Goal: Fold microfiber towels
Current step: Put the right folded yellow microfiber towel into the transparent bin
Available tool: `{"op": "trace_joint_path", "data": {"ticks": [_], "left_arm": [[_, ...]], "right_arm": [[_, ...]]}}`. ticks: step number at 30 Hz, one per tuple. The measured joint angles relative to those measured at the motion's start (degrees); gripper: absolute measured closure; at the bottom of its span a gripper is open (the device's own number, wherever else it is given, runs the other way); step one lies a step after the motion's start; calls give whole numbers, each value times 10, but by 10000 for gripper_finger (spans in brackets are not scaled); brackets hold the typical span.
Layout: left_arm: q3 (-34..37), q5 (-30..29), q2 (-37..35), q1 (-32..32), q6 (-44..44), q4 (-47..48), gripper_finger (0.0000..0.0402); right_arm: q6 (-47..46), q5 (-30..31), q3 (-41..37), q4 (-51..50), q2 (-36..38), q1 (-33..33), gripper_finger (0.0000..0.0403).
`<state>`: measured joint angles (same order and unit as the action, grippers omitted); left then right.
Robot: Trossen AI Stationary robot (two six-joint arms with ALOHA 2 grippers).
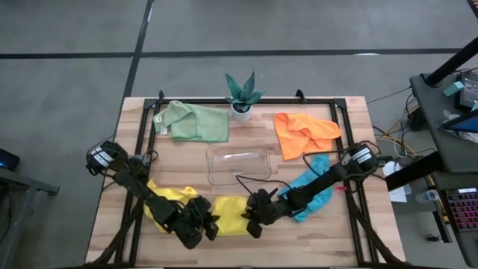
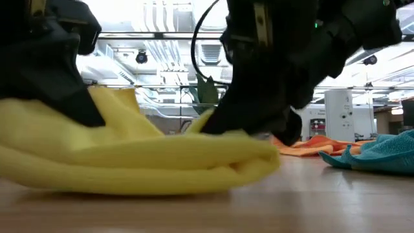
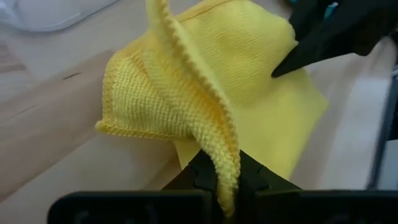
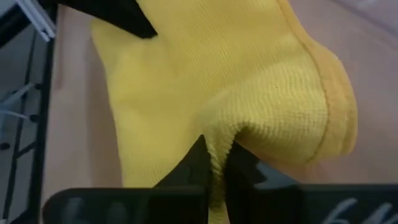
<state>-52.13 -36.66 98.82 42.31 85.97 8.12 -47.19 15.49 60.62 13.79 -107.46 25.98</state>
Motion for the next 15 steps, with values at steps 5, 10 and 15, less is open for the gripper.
{"op": "trace_joint_path", "data": {"ticks": [5,10,15], "left_arm": [[-15,-12,-13,0,-14,1,402],[-30,-22,-40,-3,-43,0,401],[-30,-59,-96,-18,-90,1,401]], "right_arm": [[22,1,0,-16,33,0,389],[50,5,0,-54,79,0,390],[86,9,0,-94,136,-7,390]]}}
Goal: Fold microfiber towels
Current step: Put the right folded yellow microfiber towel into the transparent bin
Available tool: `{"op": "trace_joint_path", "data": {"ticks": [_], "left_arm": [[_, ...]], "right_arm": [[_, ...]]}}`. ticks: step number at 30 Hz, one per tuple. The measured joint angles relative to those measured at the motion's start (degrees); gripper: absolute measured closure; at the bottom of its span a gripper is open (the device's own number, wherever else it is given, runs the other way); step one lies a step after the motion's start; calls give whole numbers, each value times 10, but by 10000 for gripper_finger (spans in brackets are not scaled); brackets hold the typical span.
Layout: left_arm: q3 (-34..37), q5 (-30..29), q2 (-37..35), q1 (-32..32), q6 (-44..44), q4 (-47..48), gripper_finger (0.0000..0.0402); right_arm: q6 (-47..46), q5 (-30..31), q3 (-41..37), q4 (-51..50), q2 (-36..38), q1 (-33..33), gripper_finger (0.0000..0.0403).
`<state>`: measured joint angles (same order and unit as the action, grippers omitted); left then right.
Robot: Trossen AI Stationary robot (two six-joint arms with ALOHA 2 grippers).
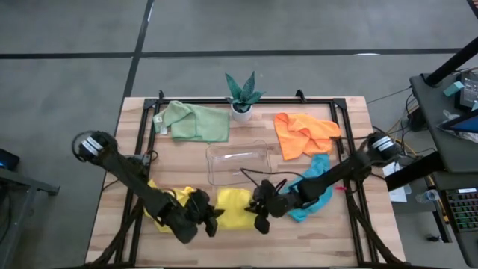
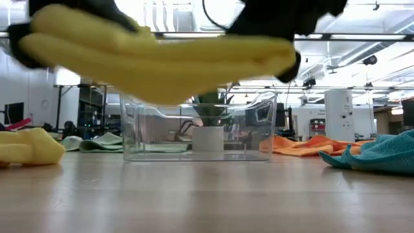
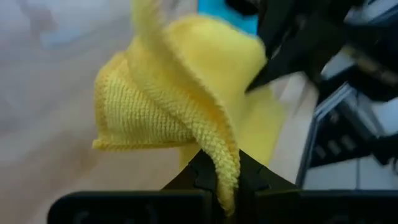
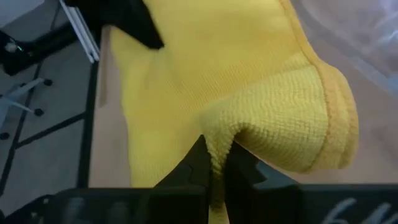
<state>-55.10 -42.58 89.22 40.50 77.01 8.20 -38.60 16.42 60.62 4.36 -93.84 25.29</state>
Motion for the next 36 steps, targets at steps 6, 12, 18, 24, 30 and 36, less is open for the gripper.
{"op": "trace_joint_path", "data": {"ticks": [6,12,18,24,30,36], "left_arm": [[2,-9,-69,-56,-102,9,401],[4,10,-104,-137,-189,19,401],[16,45,-106,-212,-209,19,401],[23,61,-100,-262,-204,30,401],[31,90,-90,-289,-185,41,401],[54,95,-81,-297,-144,47,401]], "right_arm": [[56,2,0,-56,70,-38,390],[103,1,0,-101,115,-91,390],[135,-8,0,-150,134,-145,390],[158,-36,0,-179,121,-199,390],[174,-40,0,-190,112,-224,390],[182,-40,0,-191,112,-230,390]]}}
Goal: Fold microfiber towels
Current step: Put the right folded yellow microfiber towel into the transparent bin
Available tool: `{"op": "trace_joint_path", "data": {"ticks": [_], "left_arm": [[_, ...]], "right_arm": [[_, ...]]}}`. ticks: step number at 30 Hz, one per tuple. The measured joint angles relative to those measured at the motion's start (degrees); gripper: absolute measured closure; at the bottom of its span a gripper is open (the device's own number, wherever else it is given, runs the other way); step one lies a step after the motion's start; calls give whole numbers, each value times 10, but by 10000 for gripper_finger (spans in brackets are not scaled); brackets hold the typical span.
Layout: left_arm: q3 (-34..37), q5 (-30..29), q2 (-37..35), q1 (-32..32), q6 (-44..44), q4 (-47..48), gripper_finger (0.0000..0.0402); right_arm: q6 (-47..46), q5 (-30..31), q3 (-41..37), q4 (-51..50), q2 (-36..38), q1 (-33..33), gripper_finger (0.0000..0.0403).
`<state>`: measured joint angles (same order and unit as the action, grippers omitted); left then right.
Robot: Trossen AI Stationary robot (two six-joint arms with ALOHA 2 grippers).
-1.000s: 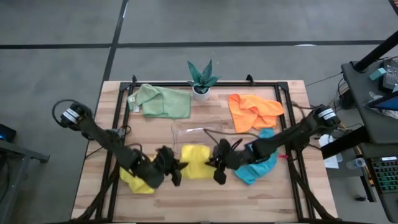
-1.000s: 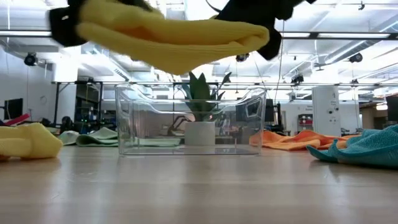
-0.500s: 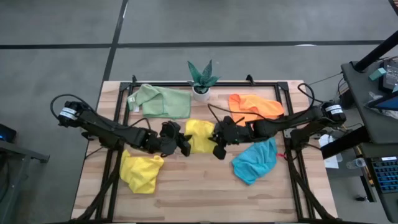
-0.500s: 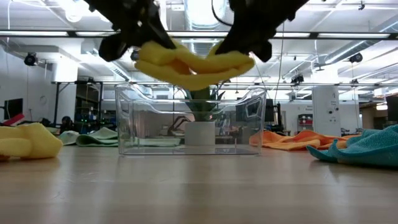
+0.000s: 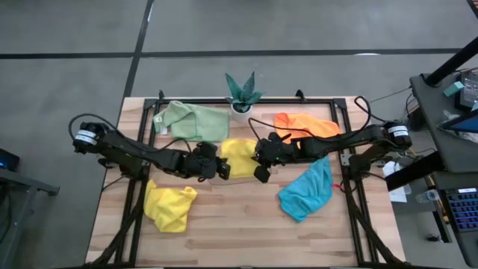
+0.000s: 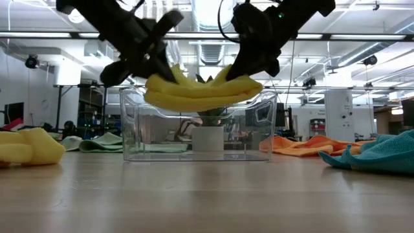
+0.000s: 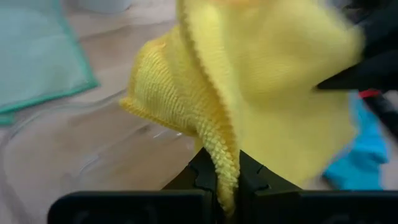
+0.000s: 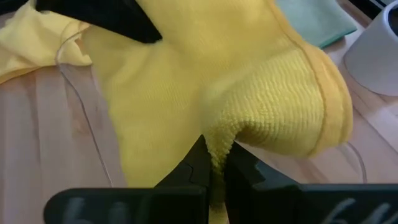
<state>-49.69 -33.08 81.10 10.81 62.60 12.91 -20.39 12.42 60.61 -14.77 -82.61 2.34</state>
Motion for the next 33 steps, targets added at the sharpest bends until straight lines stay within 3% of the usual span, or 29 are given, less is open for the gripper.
{"op": "trace_joint_path", "data": {"ticks": [17,23,33], "left_arm": [[2,17,43,0,31,-3,400],[2,25,42,0,32,-4,364],[2,40,43,0,46,-4,302]], "right_arm": [[-6,0,-3,6,-66,-13,390],[-6,0,-3,4,-64,-13,389],[-6,-4,-2,-1,-64,-13,308]]}}
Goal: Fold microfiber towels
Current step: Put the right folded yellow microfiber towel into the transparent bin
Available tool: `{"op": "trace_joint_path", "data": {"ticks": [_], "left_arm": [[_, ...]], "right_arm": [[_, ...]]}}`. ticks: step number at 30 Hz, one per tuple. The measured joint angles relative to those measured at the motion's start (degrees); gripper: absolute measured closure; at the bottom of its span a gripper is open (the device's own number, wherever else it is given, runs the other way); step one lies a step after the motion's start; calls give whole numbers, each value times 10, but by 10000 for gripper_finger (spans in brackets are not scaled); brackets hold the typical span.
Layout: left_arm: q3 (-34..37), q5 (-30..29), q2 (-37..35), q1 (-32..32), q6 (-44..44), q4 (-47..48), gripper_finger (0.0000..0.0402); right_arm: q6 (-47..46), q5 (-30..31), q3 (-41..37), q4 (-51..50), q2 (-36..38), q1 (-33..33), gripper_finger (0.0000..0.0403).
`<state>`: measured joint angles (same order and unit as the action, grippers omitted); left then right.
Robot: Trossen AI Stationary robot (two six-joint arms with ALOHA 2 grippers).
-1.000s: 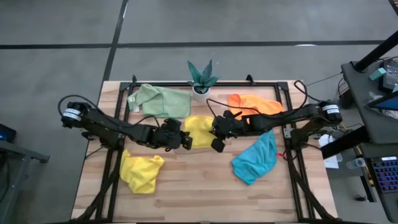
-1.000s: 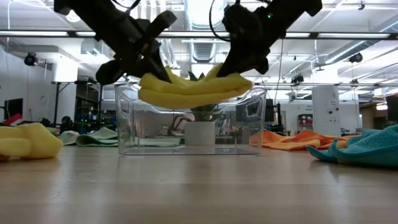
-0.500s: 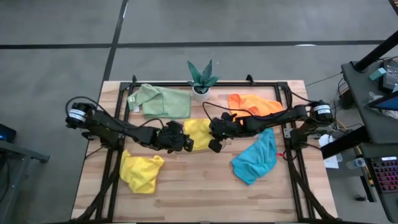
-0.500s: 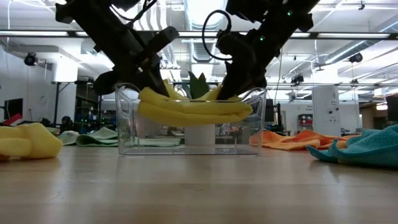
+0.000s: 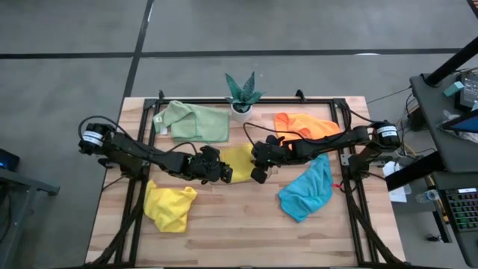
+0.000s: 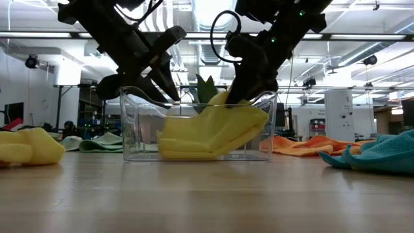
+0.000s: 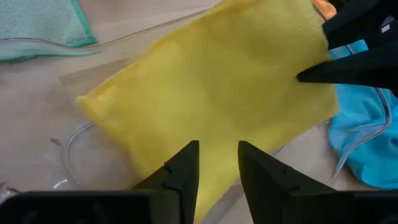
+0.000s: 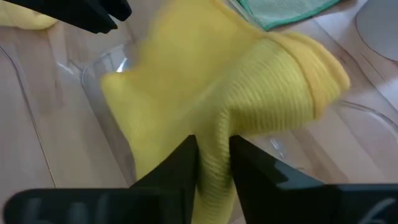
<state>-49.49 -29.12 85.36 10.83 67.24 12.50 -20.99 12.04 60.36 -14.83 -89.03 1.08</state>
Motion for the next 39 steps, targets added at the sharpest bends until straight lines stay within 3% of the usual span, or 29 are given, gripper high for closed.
{"op": "trace_joint_path", "data": {"ticks": [11,16,26,29,34,39], "left_arm": [[-2,0,0,0,-1,0,296],[-19,1,0,0,-53,0,299],[-91,30,13,0,-212,6,367],[-124,56,30,-4,-270,22,395],[-179,72,83,-22,-345,64,401],[-235,76,158,-48,-366,123,401]], "right_arm": [[1,30,36,-92,1,0,289],[23,45,69,-155,1,0,290],[75,39,92,-228,64,1,318],[80,21,89,-240,102,2,335],[81,14,70,-234,158,19,357],[67,14,57,-226,195,35,368]]}}
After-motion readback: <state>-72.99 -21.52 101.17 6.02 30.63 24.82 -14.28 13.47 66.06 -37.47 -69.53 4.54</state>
